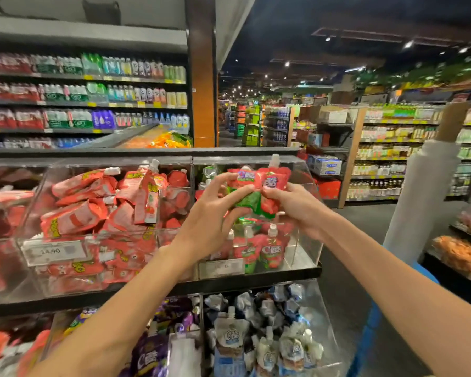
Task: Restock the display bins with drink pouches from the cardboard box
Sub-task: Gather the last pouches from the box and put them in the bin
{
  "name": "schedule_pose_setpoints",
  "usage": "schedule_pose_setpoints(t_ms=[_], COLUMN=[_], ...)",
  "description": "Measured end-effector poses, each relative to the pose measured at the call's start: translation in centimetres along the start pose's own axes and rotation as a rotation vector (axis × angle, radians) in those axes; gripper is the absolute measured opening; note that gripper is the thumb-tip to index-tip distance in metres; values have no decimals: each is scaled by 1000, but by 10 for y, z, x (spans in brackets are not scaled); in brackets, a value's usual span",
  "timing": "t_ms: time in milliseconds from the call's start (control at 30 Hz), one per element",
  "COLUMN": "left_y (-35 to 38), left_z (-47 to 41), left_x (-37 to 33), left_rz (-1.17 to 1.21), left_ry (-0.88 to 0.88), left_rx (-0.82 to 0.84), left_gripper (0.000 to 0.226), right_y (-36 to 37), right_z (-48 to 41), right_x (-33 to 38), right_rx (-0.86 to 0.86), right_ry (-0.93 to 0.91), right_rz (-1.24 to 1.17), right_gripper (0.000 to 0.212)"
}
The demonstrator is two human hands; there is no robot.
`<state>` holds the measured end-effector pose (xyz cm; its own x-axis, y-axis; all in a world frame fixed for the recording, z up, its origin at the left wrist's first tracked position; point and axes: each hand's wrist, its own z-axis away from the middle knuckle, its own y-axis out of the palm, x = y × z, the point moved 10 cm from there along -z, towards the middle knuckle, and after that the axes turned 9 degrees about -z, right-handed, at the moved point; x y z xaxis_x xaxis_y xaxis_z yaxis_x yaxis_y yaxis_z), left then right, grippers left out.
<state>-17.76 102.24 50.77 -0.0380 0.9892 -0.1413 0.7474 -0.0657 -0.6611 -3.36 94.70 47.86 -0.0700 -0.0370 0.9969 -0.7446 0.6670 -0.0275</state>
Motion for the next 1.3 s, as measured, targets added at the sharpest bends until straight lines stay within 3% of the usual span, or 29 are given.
schedule_pose_setpoints(t_ms=[100,233,400,567,800,967,1067,1233,1300], left_y=[14,44,55,48,55,59,61,54,88], left_z=[-15,-16,-15,-17,-12,0,17,58,85], left_x=[13,28,39,43,44,41,33,-53,-104], left_rz=[-69,-128,-167,-214,-311,-237,-176,27,214], left_ry=[-45,-99,-189,-216,-311,-289,-237,-35,25], left_rx=[-39,57,188,171,256,273,279,-78,-40], left_gripper=[44,49,49,31,31,41,49,24,18], right_y=[-12,-32,-40,-11,-2,-3,-9,-49,-82], right_z=[-14,-29,-40,-39,-32,-16,15,118,172], right_x=[9,10,9,-6,-12,-8,-13,-56,-102], right_rx=[7,-85,-78,-4,-41,-180,-233,-340,-421], right_ry=[-92,-263,-348,-428,-436,-528,-562,-535,-403], right_rz=[212,481,547,1023,1283,1250,1107,808,736], right_gripper=[26,27,59,43,42,26,29,15,11])
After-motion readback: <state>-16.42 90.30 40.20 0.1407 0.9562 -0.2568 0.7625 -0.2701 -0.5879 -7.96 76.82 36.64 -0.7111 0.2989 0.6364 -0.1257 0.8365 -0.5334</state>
